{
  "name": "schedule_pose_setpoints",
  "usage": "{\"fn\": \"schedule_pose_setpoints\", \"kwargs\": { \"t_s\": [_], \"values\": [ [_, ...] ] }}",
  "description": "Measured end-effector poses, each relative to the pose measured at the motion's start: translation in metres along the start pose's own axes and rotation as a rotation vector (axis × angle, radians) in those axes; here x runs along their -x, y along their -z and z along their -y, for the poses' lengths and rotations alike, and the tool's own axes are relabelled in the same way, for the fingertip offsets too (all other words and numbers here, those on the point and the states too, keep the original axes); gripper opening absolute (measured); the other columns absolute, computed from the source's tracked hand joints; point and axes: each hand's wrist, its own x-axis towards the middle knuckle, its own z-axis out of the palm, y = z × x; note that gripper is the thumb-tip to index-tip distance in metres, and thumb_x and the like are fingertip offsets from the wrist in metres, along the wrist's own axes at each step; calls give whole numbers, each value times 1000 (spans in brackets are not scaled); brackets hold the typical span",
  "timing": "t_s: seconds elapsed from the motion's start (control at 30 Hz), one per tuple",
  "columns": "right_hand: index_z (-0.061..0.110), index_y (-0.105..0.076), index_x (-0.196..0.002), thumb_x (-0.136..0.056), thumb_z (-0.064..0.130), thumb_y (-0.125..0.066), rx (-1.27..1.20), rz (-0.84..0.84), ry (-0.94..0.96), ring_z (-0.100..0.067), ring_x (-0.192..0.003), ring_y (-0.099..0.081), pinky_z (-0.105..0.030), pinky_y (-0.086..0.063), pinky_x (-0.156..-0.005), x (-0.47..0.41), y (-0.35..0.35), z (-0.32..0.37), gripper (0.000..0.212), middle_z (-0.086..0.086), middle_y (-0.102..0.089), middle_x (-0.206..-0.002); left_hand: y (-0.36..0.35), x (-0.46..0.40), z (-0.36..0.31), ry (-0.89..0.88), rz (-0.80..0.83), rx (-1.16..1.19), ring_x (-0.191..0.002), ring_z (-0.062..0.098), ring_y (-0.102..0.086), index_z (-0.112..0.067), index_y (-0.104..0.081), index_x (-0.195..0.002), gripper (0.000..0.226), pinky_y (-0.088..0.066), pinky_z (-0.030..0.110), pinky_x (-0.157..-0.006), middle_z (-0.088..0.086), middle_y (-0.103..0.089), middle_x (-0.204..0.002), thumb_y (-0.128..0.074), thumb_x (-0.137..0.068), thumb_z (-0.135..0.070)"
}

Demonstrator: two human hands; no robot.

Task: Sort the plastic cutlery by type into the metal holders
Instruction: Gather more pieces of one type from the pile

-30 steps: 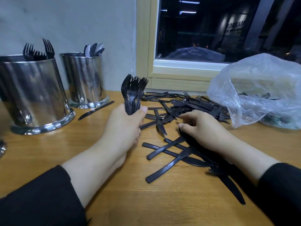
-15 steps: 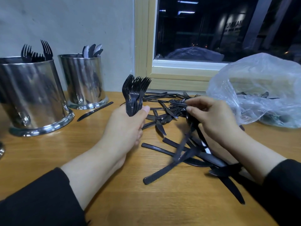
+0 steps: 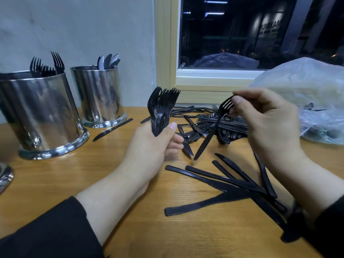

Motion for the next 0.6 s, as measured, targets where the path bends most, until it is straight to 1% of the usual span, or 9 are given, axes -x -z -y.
{"fn": "schedule_pose_setpoints", "kwargs": {
  "t_s": [0.1,0.17,0.23,0.27,0.33,0.4,0.43,0.5,0.6],
  "values": [
    [19,-72,-99,-94,9,-68,-65,86,-37,-9,-74,-71,-18,-55,-72,11,-13,6,12,-3,-74,-79,-1,3,-2,2,55,-35,-84,15,-77,-11,-66,-105,18,-63,28,-78,1,-79,-89,-55,-104,-24],
    [15,-73,-98,-93,8,-69,-65,113,-44,-10,-72,-71,-18,-54,-69,16,-19,6,9,-3,-74,-78,-2,7,-4,38,134,-35,-82,21,-77,-10,-65,-107,19,-64,36,-79,5,-79,-89,-56,-104,-26],
    [14,-74,-96,-93,8,-70,-61,108,-44,-9,-70,-71,-15,-51,-66,18,-21,7,8,-3,-74,-76,-5,11,-4,67,235,-53,-74,26,-74,-10,-64,-106,22,-63,44,-74,7,-76,-85,-57,-103,-31],
    [14,-74,-95,-92,8,-70,-80,98,-51,-10,-70,-71,-16,-52,-66,18,-21,8,8,-4,-74,-76,-6,13,-3,79,282,-46,-66,26,-69,-10,-63,-105,24,-61,43,-67,6,-73,-79,-57,-103,-32],
    [16,-73,-95,-92,8,-71,-139,78,-67,-14,-70,-72,-20,-56,-69,17,-20,10,9,-5,-75,-78,-8,14,-1,106,353,-11,-53,20,-52,-7,-61,-109,28,-46,33,-51,4,-58,-70,-57,-102,-33],
    [17,-72,-94,-91,8,-72,-158,73,-67,-15,-68,-71,-22,-56,-69,16,-20,11,9,-3,-74,-76,-10,16,-2,146,393,32,-48,14,-37,-1,-57,-110,35,-30,26,-45,0,-46,-66,-62,-98,-33],
    [16,-71,-96,-90,9,-73,-153,78,-65,-13,-66,-68,-20,-54,-67,16,-21,10,9,-2,-72,-74,-9,16,-3,160,407,55,-48,13,-33,-1,-55,-102,33,-26,25,-43,-1,-43,-65,-64,-97,-33],
    [13,-68,-105,-89,14,-74,-165,118,-101,-11,-63,-62,-19,-50,-62,15,-22,8,17,3,-66,-76,-9,16,-4,172,433,93,-46,12,-31,-12,-53,-84,25,-23,24,-42,-1,-42,-64,-67,-95,-30],
    [17,-66,-118,-87,31,-69,-226,308,-199,-14,-66,-59,-25,-50,-63,16,-20,6,34,-2,-64,-84,-7,17,-6,181,477,83,-44,12,-35,-13,-55,-83,22,-25,22,-38,2,-47,-65,-68,-94,-25]
  ]
}}
